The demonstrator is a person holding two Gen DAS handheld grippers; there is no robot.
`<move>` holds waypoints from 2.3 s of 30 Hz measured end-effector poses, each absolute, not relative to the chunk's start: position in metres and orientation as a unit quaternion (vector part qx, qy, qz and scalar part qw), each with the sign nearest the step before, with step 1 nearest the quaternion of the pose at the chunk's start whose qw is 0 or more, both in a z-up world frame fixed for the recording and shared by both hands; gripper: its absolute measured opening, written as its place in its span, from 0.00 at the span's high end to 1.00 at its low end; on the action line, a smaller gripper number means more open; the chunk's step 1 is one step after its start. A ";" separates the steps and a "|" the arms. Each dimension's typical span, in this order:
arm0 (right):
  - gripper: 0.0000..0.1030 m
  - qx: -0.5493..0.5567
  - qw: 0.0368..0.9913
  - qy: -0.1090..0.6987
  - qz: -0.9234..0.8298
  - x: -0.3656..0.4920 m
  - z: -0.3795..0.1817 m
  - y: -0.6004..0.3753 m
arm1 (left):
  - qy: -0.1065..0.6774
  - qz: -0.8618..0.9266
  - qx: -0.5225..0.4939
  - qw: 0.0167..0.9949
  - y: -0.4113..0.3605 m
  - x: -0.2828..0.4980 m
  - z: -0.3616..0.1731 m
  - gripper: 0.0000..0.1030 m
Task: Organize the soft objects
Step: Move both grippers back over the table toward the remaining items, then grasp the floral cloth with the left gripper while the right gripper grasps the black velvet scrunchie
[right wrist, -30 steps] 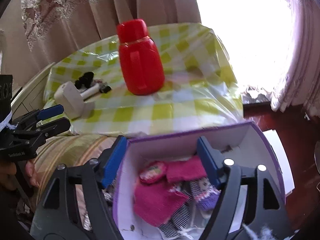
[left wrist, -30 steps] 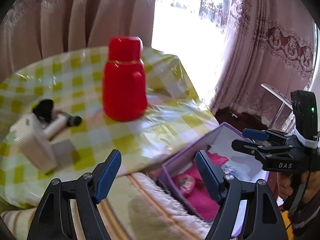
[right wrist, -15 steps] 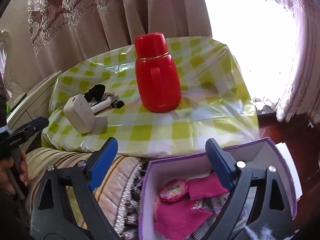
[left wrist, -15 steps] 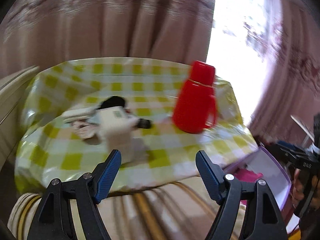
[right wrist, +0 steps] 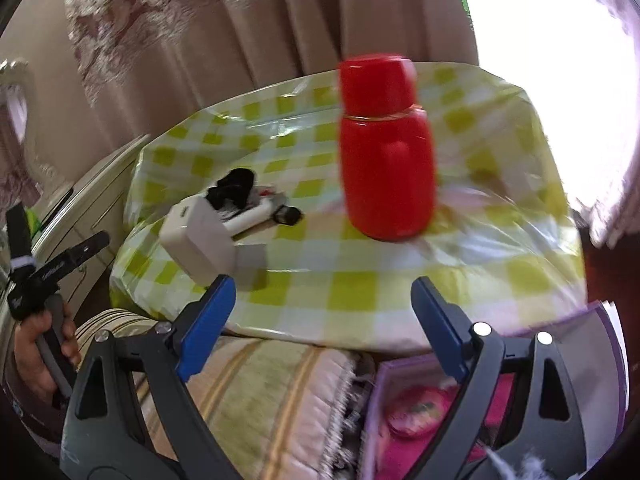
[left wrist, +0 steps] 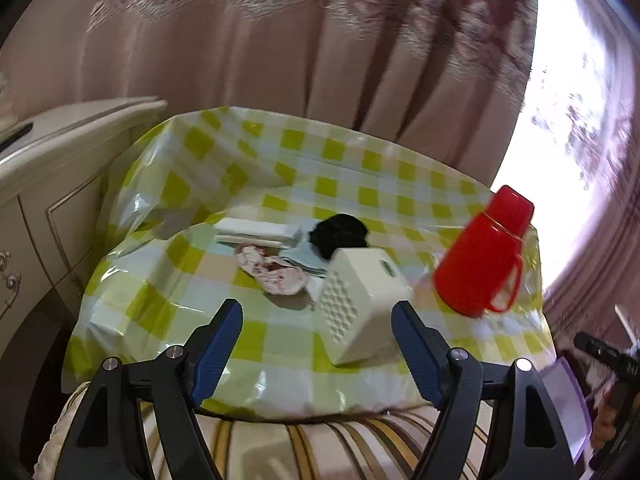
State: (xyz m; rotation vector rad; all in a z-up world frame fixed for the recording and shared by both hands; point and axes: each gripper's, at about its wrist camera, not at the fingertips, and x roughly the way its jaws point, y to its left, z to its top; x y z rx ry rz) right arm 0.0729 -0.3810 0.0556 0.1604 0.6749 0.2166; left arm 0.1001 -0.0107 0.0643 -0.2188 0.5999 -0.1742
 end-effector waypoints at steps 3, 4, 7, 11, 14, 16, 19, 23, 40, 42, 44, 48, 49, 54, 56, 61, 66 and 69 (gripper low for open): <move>0.12 0.074 0.931 0.335 0.126 0.090 0.059 -0.364 | 0.300 -0.072 -0.130 0.942 0.004 0.114 0.062 0.25; 0.12 0.076 0.929 0.335 0.134 0.098 0.060 -0.359 | 0.303 -0.068 -0.136 0.941 0.010 0.121 0.061 0.25; 0.12 0.079 0.926 0.338 0.149 0.116 0.063 -0.346 | 0.303 -0.061 -0.148 0.939 0.019 0.132 0.061 0.25; 0.12 0.079 0.921 0.345 0.160 0.139 0.065 -0.328 | 0.301 -0.052 -0.164 0.938 0.029 0.149 0.061 0.25; 0.12 0.086 0.915 0.356 0.170 0.161 0.066 -0.314 | 0.297 -0.048 -0.182 0.936 0.035 0.165 0.063 0.25; 0.12 0.096 0.911 0.363 0.173 0.178 0.069 -0.305 | 0.296 -0.042 -0.200 0.933 0.039 0.178 0.064 0.25; 0.12 0.117 0.906 0.366 0.179 0.203 0.077 -0.295 | 0.300 -0.026 -0.225 0.927 0.046 0.197 0.063 0.25; 0.12 0.146 0.897 0.371 0.189 0.235 0.085 -0.282 | 0.314 -0.020 -0.262 0.912 0.053 0.227 0.057 0.25; 0.12 0.133 0.865 0.437 0.205 0.323 0.043 -0.224 | 0.386 -0.052 -0.397 0.831 0.076 0.273 -0.037 0.25; 0.12 0.125 0.861 0.448 0.205 0.329 0.036 -0.219 | 0.392 -0.066 -0.407 0.823 0.073 0.276 -0.045 0.25; 0.11 0.119 0.857 0.458 0.204 0.335 0.029 -0.216 | 0.399 -0.078 -0.407 0.818 0.069 0.279 -0.051 0.25; 0.12 0.093 0.846 0.481 0.212 0.349 0.013 -0.205 | 0.407 -0.094 -0.408 0.812 0.062 0.284 -0.061 0.25; 0.12 0.084 0.842 0.487 0.217 0.352 0.010 -0.202 | 0.409 -0.096 -0.408 0.811 0.062 0.285 -0.064 0.25; 0.11 0.066 0.834 0.501 0.223 0.363 -0.004 -0.197 | 0.420 -0.112 -0.410 0.802 0.056 0.291 -0.075 0.25; 0.11 0.060 0.830 0.506 0.227 0.364 -0.010 -0.194 | 0.420 -0.119 -0.407 0.803 0.053 0.292 -0.075 0.25; 0.12 0.061 0.820 0.518 0.238 0.368 -0.022 -0.189 | 0.424 -0.135 -0.392 0.805 0.044 0.295 -0.075 0.29; 0.21 0.063 0.810 0.526 0.251 0.369 -0.029 -0.187 | 0.432 -0.141 -0.384 0.804 0.040 0.299 -0.078 0.48; 0.42 0.058 0.808 0.528 0.254 0.369 -0.033 -0.185 | 0.433 -0.139 -0.385 0.803 0.040 0.300 -0.081 0.57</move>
